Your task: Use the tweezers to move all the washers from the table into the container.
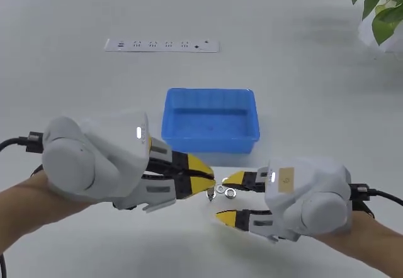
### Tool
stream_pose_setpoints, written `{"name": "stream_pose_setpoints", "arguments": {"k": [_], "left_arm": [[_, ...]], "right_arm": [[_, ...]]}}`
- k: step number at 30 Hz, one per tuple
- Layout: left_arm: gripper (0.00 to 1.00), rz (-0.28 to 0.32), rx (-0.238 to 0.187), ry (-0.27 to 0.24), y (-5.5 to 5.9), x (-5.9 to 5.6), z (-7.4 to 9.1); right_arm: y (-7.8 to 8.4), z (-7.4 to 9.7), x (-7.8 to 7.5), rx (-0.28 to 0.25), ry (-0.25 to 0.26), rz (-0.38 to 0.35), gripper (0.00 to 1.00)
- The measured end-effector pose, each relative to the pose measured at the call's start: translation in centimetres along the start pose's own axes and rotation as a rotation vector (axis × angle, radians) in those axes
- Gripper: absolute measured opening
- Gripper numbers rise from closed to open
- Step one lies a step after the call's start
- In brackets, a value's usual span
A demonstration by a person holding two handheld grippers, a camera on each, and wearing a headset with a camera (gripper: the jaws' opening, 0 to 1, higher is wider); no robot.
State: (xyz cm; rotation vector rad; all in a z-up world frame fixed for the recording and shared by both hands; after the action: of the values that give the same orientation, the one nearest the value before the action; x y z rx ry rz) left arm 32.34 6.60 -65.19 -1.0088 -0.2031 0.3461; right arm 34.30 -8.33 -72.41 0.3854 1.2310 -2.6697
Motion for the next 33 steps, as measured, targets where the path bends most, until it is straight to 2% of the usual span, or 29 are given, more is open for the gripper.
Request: {"name": "stream_pose_setpoints", "arguments": {"k": [14,15,18,24,28,31,32,33], "left_arm": [[0.05,-0.015,-0.002,0.011,-0.2,0.3,-0.2],[0.05,-0.012,0.006,0.015,-0.1,0.3,-0.3],[0.05,-0.001,-0.003,0.009,-0.2,0.4,-0.3],[0.05,0.031,-0.008,0.031,-0.2,1.0,-0.4],[0.05,0.063,-0.012,0.094,0.0,1.5,-0.2],[0.05,0.047,0.000,0.134,0.1,1.5,0.0],[0.05,0.044,0.010,0.162,0.1,1.4,0.0],[0.05,0.047,0.010,0.160,0.0,1.6,-0.1]], "right_arm": [[0.1,0.0,0.1,0.000,0.000,-0.012,0.29],[0.1,0.0,0.1,0.000,0.000,-0.013,0.29],[0.1,0.0,0.1,0.003,0.000,-0.014,0.29],[0.0,0.0,0.2,0.001,-0.007,-0.014,0.29],[-0.1,-0.2,0.0,0.000,-0.009,-0.015,0.29],[-0.2,-0.3,-0.3,0.000,-0.008,-0.015,0.29],[-0.2,-0.4,-0.4,-0.001,-0.007,-0.016,0.29],[-0.2,-0.4,-0.5,-0.001,-0.007,-0.017,0.29]]}}
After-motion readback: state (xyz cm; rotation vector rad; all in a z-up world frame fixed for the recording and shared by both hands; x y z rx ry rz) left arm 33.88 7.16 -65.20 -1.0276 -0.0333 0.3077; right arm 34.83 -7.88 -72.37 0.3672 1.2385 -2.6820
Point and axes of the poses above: the centre of the closed fingertips' face, and the gripper's own axes: z roughly backward along the fingers, x roughly to its left, y roughly out of its underside, the point moved 10 cm from there along z, roughly backward along the fingers, and after that the axes turned 10 degrees about z, right-handed, at the moved point
